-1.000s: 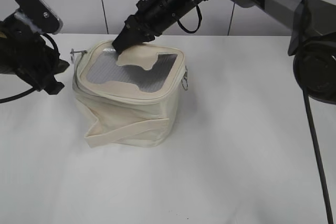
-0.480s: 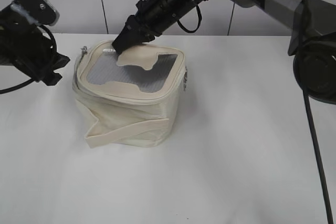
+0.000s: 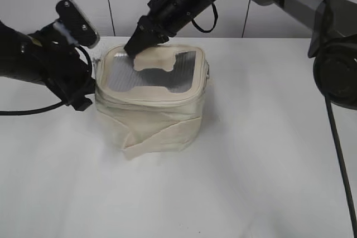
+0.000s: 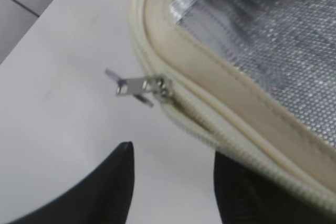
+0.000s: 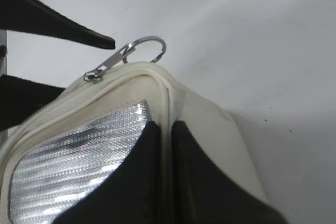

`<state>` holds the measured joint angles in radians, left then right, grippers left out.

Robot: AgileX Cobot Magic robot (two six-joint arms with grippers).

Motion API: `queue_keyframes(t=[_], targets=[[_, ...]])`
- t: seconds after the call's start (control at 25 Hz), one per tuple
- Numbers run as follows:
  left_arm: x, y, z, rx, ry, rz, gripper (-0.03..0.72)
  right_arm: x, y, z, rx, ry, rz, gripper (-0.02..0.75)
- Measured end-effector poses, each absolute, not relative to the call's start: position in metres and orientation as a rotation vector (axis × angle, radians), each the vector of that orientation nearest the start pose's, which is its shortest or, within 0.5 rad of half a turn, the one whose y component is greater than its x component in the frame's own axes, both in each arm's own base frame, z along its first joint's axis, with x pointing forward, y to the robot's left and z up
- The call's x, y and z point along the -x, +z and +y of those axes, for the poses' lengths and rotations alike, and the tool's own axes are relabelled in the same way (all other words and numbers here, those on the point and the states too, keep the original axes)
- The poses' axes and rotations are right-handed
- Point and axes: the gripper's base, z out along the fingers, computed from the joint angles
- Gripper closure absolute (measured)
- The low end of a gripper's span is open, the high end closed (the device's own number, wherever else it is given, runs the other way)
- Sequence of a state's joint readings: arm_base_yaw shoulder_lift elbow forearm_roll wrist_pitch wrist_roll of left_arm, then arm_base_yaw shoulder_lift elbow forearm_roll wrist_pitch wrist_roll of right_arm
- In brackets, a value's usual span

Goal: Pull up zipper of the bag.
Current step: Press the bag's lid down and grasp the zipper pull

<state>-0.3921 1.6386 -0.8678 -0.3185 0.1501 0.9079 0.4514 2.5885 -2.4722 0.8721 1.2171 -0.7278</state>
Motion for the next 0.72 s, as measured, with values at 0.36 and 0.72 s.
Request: queue_keyframes(t=[0.36, 0.72], targets=[[-0.296, 0.193, -0.140, -1.226, 0.039, 2.068, 0.302, -0.461, 0.196, 0.291, 1.231, 1.015, 2.213, 0.696], [-0.305, 0.193, -0.119, -1.282, 0.150, 2.039, 0.286, -0.462, 0.196, 0.291, 1.230, 1.013, 2.215, 0.696]])
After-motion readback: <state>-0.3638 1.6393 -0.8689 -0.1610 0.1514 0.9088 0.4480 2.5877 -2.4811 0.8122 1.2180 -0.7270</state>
